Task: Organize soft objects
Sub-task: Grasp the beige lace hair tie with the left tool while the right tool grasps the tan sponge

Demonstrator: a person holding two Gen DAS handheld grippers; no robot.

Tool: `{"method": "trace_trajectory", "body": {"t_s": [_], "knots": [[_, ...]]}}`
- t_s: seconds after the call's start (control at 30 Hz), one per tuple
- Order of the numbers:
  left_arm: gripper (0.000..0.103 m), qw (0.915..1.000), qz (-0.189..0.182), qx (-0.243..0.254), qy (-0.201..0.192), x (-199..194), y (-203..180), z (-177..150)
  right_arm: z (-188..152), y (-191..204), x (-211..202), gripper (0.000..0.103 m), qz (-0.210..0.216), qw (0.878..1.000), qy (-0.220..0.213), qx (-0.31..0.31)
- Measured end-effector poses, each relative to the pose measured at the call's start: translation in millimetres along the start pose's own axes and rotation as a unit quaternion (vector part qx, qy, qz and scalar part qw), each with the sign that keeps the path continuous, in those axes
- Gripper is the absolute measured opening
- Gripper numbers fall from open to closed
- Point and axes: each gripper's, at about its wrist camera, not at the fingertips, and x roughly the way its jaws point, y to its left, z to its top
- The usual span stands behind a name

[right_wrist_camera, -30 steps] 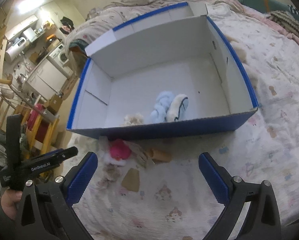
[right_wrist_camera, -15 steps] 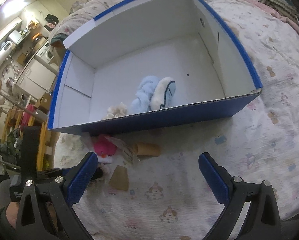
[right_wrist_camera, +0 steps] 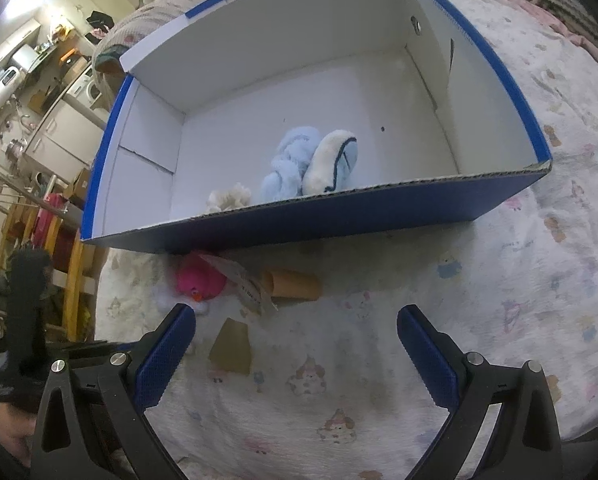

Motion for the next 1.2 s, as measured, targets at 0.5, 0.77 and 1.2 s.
{"method": "trace_trajectory", "body": {"t_s": [0.5,0.77,1.2], "knots": [[0.015,0.9932,0.054,-0.014,-0.102,-58,26,-12,-12,27,76,0.064,0.075,0.986,0.151,0.016],[0.015,0.9931,0.059,-0.004,-0.101,-46,16,-6,-21,52,89,0.057,0.042,0.986,0.157,-0.038],[0.015,0.9910,0.082,0.019,-0.104,-32,-11,2,-35,78,70,0.014,0.059,0.985,0.132,-0.099]]}}
